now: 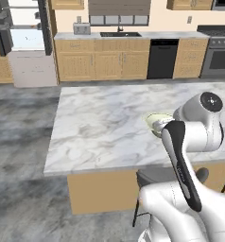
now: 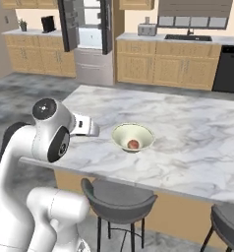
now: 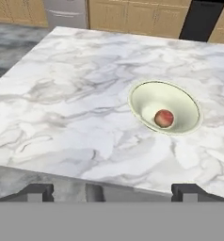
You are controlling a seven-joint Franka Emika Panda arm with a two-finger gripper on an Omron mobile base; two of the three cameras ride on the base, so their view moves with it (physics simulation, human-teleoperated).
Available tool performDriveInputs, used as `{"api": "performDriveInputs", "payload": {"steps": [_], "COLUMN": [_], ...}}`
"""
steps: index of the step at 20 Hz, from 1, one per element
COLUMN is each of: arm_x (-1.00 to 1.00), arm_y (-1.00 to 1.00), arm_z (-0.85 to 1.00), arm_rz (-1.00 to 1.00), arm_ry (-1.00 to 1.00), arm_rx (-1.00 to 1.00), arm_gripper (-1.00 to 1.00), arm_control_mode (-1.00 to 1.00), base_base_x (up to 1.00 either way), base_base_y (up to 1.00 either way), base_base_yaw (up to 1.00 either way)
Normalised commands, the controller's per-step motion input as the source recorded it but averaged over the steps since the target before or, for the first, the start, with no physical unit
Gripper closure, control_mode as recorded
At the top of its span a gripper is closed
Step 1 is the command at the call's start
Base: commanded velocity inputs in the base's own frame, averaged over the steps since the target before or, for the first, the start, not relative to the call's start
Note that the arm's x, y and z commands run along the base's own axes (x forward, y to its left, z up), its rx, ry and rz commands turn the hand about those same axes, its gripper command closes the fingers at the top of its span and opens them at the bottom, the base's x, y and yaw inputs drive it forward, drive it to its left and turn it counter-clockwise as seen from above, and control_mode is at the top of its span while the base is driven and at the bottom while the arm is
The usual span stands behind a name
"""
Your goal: Retrieve the peach and tangerine from the fridge and place them into the bowl on the dining table.
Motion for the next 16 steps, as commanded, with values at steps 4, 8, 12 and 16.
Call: {"api": "performDriveInputs", "payload": {"steps": [4,8,12,16], "arm_x": [0.0,0.0,0.0,0.0], "arm_y": [0.0,0.0,0.0,0.0], "arm_z": [0.0,0.0,0.0,0.0], "arm_rz": [0.0,0.0,0.0,0.0], "arm_ry": [0.0,0.0,0.0,0.0], "arm_rx": [0.0,0.0,0.0,0.0], "arm_gripper": [-1.0,-1.0,-1.0,-1.0], "arm_control_mode": [1.0,1.0,1.0,1.0], "base_base_x": [0.04,0.14,0.01,0.0], "base_base_y": [1.0,1.0,1.0,1.0], "base_base_yaw": [-0.28,-0.26,-0.1,-0.01]}}
